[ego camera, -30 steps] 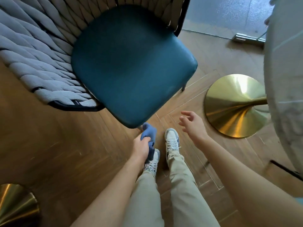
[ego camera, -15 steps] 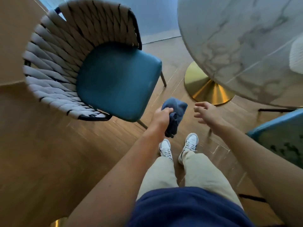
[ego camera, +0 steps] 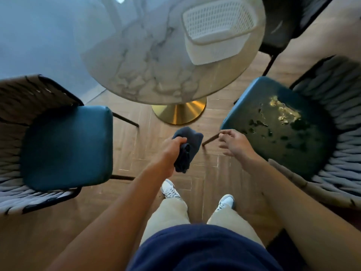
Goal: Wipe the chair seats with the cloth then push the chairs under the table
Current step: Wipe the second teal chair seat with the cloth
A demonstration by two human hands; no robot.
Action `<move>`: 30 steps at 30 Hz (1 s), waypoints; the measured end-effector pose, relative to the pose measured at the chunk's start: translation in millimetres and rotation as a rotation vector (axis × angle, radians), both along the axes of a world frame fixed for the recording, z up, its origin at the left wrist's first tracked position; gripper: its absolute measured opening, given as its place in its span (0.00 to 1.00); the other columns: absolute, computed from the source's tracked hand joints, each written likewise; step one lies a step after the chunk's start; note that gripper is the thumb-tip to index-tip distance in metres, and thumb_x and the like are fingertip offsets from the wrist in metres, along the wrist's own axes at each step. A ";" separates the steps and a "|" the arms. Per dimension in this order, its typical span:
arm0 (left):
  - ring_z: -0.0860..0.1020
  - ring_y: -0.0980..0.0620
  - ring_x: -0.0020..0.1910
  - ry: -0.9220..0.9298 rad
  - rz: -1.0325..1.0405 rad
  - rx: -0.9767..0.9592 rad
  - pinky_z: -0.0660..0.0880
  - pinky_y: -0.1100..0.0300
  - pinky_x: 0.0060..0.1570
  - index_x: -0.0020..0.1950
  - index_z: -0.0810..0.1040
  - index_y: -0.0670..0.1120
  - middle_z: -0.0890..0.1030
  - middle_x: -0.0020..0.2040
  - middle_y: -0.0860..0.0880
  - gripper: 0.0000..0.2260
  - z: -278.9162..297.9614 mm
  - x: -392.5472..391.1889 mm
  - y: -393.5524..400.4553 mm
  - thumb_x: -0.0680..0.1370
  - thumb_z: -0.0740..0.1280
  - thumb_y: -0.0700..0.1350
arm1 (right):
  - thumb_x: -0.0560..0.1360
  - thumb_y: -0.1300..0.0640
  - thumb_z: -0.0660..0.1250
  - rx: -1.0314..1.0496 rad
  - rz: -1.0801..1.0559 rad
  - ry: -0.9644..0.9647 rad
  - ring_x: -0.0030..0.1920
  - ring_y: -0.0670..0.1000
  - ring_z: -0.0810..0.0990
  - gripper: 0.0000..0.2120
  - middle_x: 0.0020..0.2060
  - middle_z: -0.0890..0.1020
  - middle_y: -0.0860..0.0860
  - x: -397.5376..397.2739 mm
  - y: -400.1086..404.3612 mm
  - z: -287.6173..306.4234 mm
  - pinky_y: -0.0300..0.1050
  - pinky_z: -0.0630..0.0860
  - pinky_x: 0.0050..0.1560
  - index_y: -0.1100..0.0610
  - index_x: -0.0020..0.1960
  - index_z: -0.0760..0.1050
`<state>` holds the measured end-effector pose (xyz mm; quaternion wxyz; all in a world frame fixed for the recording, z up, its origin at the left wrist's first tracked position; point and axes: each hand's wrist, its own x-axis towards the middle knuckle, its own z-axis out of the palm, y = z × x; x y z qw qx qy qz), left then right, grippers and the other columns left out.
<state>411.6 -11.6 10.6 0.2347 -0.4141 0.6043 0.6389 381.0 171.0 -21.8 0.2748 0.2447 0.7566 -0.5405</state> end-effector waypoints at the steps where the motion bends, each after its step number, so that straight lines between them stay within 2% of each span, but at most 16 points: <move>1: 0.78 0.45 0.43 -0.001 -0.012 -0.001 0.73 0.55 0.41 0.56 0.76 0.40 0.78 0.42 0.41 0.10 -0.2 -1.9 20.7 0.79 0.63 0.44 | 0.81 0.53 0.60 0.005 -0.013 0.010 0.54 0.52 0.80 0.09 0.54 0.80 0.52 3.6 21.5 1.4 0.48 0.79 0.50 0.51 0.60 0.73; 3: 0.78 0.44 0.45 -0.016 -0.031 -0.010 0.74 0.54 0.43 0.58 0.76 0.39 0.79 0.44 0.40 0.13 -0.1 -2.8 61.6 0.78 0.63 0.45 | 0.81 0.52 0.60 0.002 -0.046 0.021 0.53 0.51 0.80 0.09 0.55 0.80 0.51 11.5 62.5 3.2 0.50 0.79 0.49 0.50 0.60 0.73; 5: 0.78 0.43 0.48 -0.041 -0.052 -0.009 0.75 0.52 0.47 0.58 0.76 0.37 0.79 0.48 0.39 0.15 1.8 -2.5 102.4 0.78 0.63 0.46 | 0.81 0.52 0.60 -0.014 -0.096 0.011 0.51 0.51 0.79 0.09 0.54 0.80 0.51 19.4 101.7 4.9 0.55 0.80 0.55 0.51 0.60 0.73; 6: 0.78 0.43 0.48 -0.054 -0.061 -0.012 0.75 0.50 0.49 0.58 0.76 0.37 0.79 0.49 0.39 0.14 3.8 -2.7 121.9 0.79 0.63 0.46 | 0.81 0.53 0.60 -0.022 -0.121 0.005 0.51 0.50 0.78 0.09 0.53 0.79 0.51 22.4 119.6 7.3 0.54 0.80 0.54 0.52 0.61 0.73; 9: 0.78 0.46 0.44 -0.037 -0.110 0.018 0.76 0.50 0.49 0.61 0.75 0.37 0.79 0.48 0.41 0.15 8.8 -7.8 171.8 0.79 0.63 0.45 | 0.82 0.53 0.59 -0.012 -0.155 0.005 0.54 0.50 0.78 0.11 0.56 0.78 0.51 26.6 168.9 13.9 0.42 0.78 0.43 0.52 0.63 0.72; 13: 0.79 0.47 0.46 -0.042 -0.157 0.015 0.77 0.54 0.43 0.62 0.73 0.42 0.80 0.52 0.41 0.15 13.1 -22.9 220.9 0.79 0.63 0.48 | 0.82 0.51 0.59 0.028 -0.188 0.010 0.58 0.51 0.78 0.12 0.59 0.78 0.52 22.1 220.7 12.6 0.49 0.77 0.58 0.52 0.64 0.72; 15: 0.79 0.46 0.48 -0.032 -0.185 0.029 0.77 0.54 0.42 0.63 0.73 0.43 0.80 0.53 0.40 0.14 11.6 -36.8 238.6 0.79 0.63 0.47 | 0.82 0.52 0.59 0.026 -0.225 0.002 0.58 0.52 0.77 0.13 0.59 0.78 0.52 14.5 239.7 11.3 0.51 0.76 0.60 0.53 0.64 0.72; 17: 0.79 0.45 0.49 -0.034 -0.214 0.030 0.77 0.53 0.42 0.62 0.72 0.43 0.80 0.51 0.41 0.14 9.1 -51.9 252.4 0.79 0.63 0.48 | 0.82 0.52 0.59 0.024 -0.254 -0.009 0.58 0.53 0.78 0.12 0.58 0.78 0.53 4.4 254.8 8.3 0.52 0.76 0.60 0.53 0.63 0.73; 20: 0.79 0.43 0.51 -0.030 -0.246 0.012 0.78 0.48 0.51 0.59 0.74 0.43 0.80 0.51 0.41 0.12 0.3 -78.3 275.3 0.79 0.63 0.48 | 0.81 0.52 0.60 0.028 -0.312 -0.029 0.57 0.54 0.78 0.09 0.57 0.79 0.53 -15.7 280.6 -1.2 0.52 0.77 0.57 0.52 0.59 0.74; 23: 0.78 0.43 0.52 -0.027 -0.281 0.004 0.76 0.45 0.58 0.50 0.75 0.46 0.79 0.47 0.42 0.05 -6.4 -103.4 298.1 0.79 0.62 0.46 | 0.81 0.53 0.61 0.046 -0.357 -0.030 0.54 0.53 0.79 0.08 0.55 0.79 0.52 -36.0 304.3 -8.0 0.50 0.76 0.53 0.52 0.58 0.75; 25: 0.78 0.44 0.53 -0.014 -0.292 0.003 0.75 0.45 0.60 0.44 0.73 0.49 0.79 0.46 0.43 0.05 -8.9 -116.9 312.3 0.80 0.62 0.45 | 0.81 0.53 0.61 0.054 -0.366 -0.026 0.52 0.52 0.79 0.10 0.54 0.79 0.52 -48.3 317.4 -9.6 0.49 0.75 0.50 0.54 0.59 0.75; 27: 0.78 0.45 0.53 -0.018 -0.303 -0.009 0.74 0.46 0.60 0.43 0.73 0.51 0.79 0.46 0.44 0.06 -10.3 -125.9 324.9 0.80 0.61 0.45 | 0.80 0.53 0.61 0.057 -0.366 -0.027 0.51 0.52 0.78 0.11 0.53 0.79 0.52 -59.0 329.4 -10.1 0.48 0.75 0.49 0.55 0.60 0.76; 30: 0.79 0.46 0.51 -0.034 -0.291 -0.020 0.75 0.47 0.58 0.47 0.75 0.51 0.80 0.47 0.45 0.04 -16.2 -135.5 345.3 0.80 0.62 0.46 | 0.80 0.52 0.62 0.069 -0.344 -0.021 0.49 0.50 0.78 0.10 0.51 0.79 0.51 -73.0 351.2 -13.5 0.47 0.75 0.49 0.53 0.59 0.76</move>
